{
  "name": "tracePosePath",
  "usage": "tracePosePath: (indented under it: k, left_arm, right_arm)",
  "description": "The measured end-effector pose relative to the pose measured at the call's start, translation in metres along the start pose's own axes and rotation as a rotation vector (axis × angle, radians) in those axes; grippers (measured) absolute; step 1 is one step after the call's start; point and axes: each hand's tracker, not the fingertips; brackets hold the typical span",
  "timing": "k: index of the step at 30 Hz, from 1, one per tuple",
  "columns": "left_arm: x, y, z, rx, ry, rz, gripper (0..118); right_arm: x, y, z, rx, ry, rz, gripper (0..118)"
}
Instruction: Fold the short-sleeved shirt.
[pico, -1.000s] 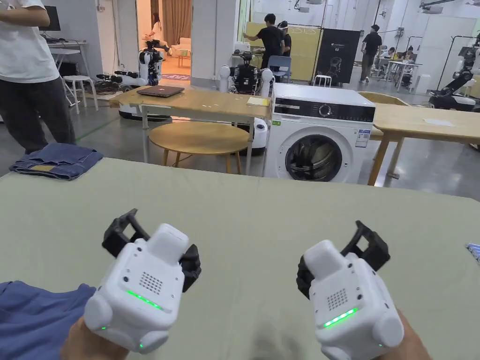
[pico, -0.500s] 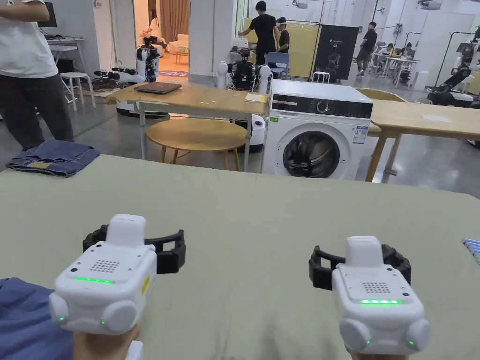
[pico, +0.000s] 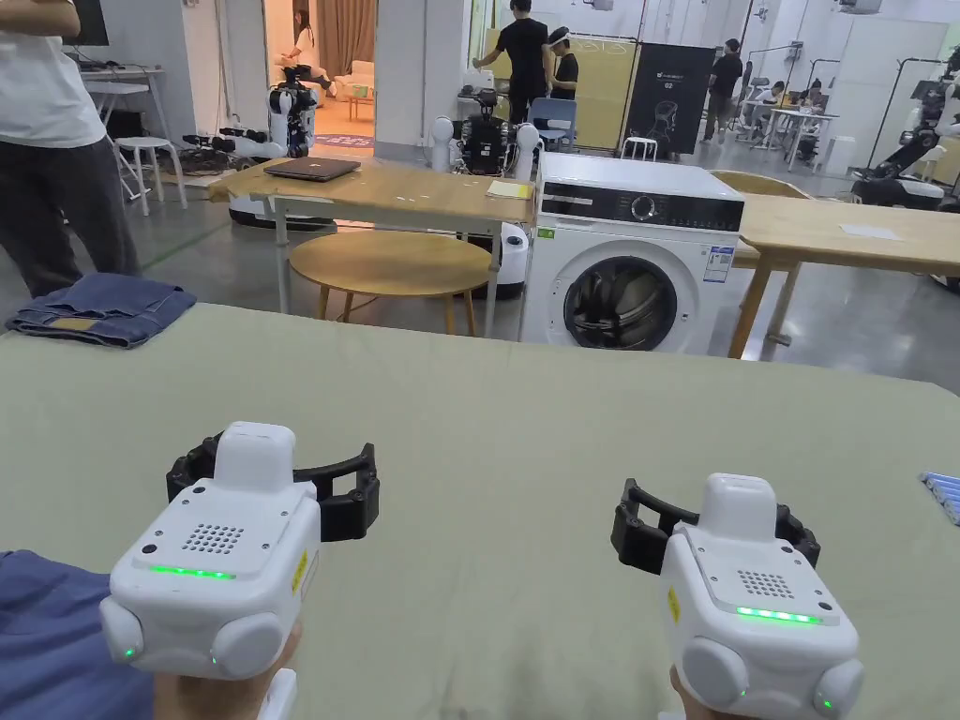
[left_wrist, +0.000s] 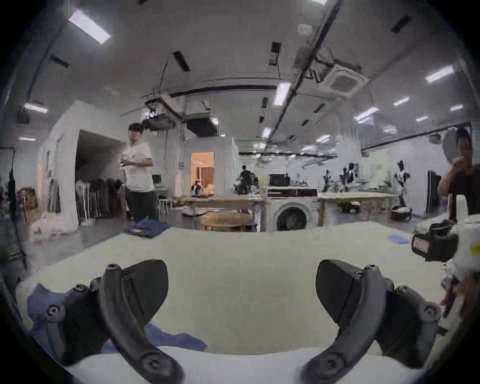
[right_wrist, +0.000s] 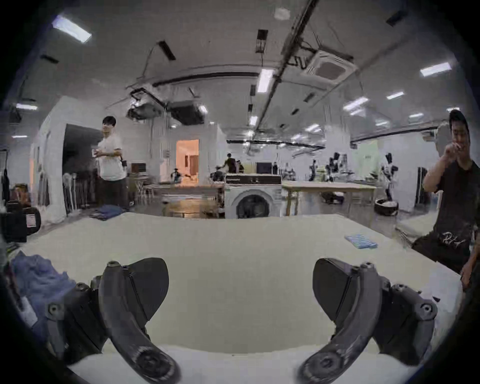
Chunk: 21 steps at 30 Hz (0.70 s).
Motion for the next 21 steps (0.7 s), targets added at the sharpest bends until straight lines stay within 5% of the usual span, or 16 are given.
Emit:
tracePosePath:
  k: [4,6,9,10,11,21]
  left_arm:
    - [-0.002,0.000,0.001,0.009,0.016,0.056,113]
    - [-0.005,-0.001,0.002,0.013,0.014,0.086,108]
    - [-0.007,0.000,0.002,0.014,0.015,0.111,47]
    - [-0.006,0.001,0.001,-0.001,0.032,0.096,15]
    - [-0.004,0.000,0.001,-0.005,0.059,0.063,4]
    - [0.014,0.008,-0.001,0.014,0.022,-0.035,0]
  right_arm:
    - [-0.004,-0.002,0.006,0.028,-0.025,0.015,108]
    - [-0.004,-0.002,0.010,0.061,-0.026,0.011,84]
    - [-0.004,0.004,0.011,0.061,-0.027,-0.007,19]
    - [-0.004,0.004,0.011,0.065,-0.034,-0.008,12]
    - [-0.004,0.005,0.011,0.068,-0.045,-0.006,9]
    - [-0.002,0.013,0.016,0.086,-0.046,0.015,0]
